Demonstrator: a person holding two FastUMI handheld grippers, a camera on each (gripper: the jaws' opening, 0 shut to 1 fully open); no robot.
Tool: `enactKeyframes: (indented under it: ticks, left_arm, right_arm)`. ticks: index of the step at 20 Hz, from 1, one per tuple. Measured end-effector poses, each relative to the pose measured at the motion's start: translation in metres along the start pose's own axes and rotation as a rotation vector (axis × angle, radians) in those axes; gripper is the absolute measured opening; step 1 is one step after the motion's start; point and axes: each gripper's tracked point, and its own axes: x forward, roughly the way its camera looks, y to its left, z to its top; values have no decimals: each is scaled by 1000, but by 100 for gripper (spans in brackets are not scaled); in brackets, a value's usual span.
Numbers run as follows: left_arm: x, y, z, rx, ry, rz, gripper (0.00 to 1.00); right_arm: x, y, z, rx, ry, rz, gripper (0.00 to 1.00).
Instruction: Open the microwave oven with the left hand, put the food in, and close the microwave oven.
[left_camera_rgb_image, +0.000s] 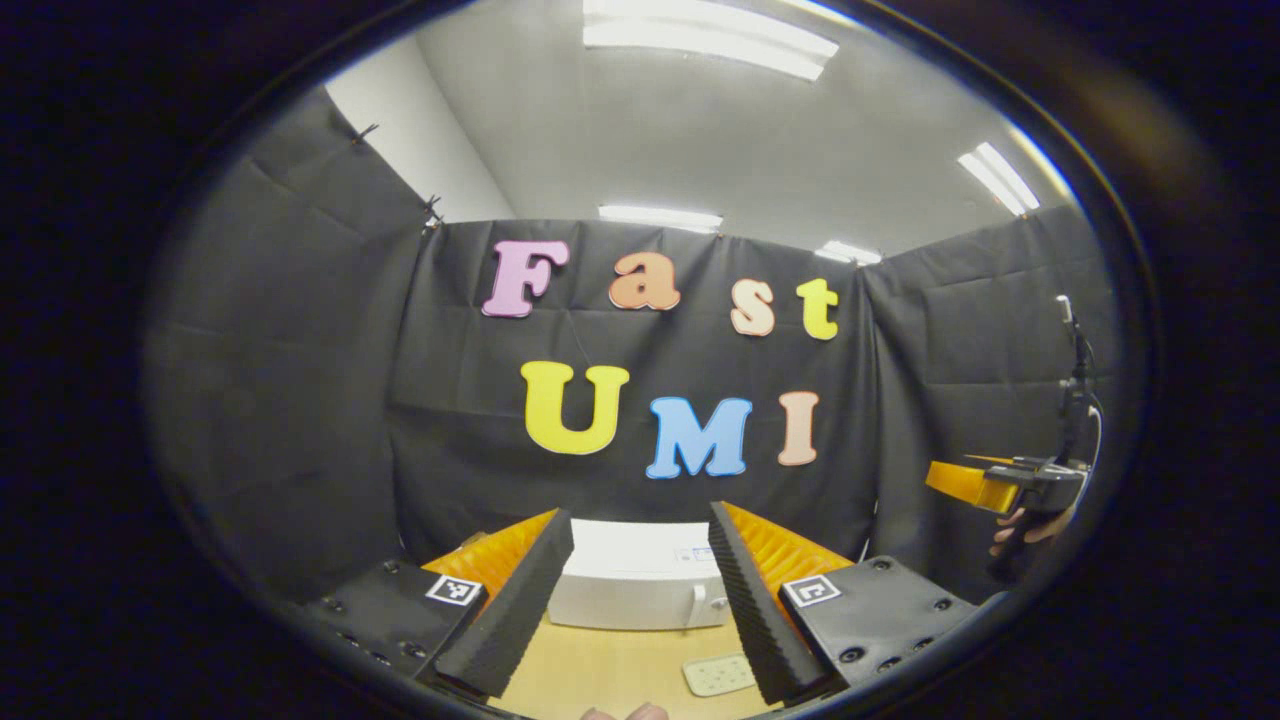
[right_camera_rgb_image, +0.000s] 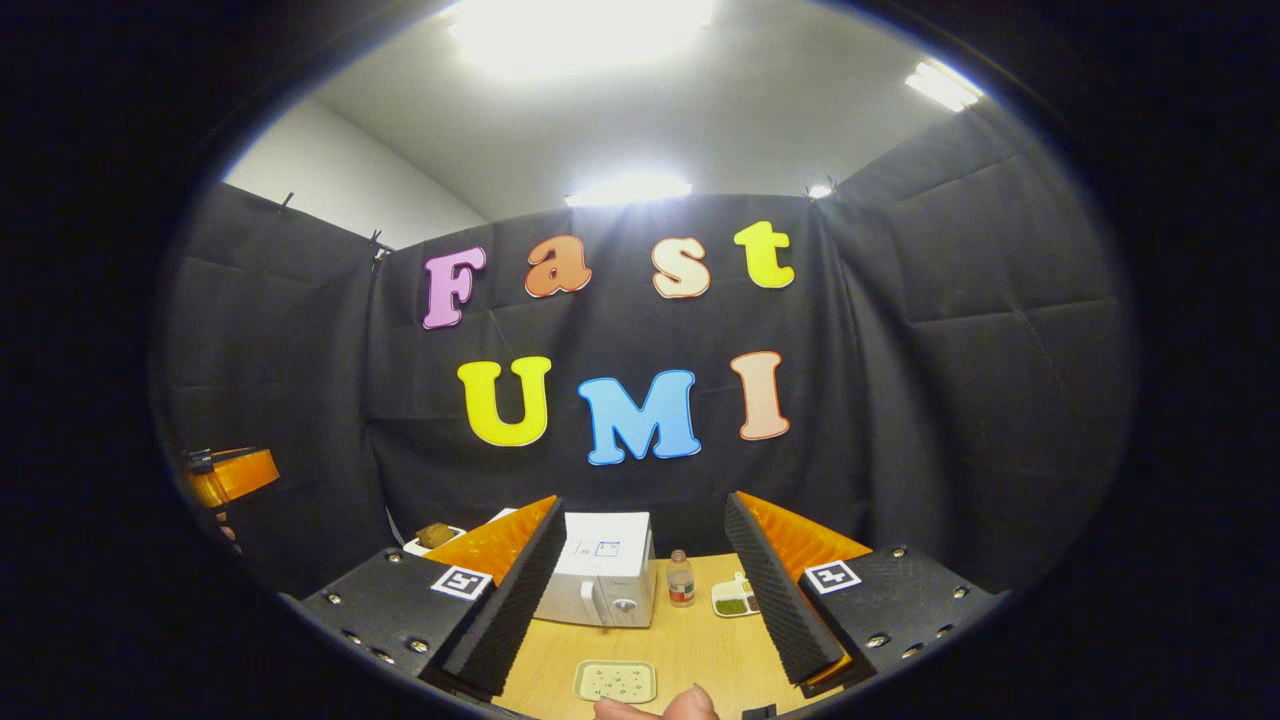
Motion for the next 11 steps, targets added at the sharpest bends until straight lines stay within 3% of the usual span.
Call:
enactKeyframes:
  ticks: [11]
  left_arm:
    - [21,-16,-6,-62,-15,-49,88]
  right_arm:
    - [4,-5,11,-27,-10,-47,98]
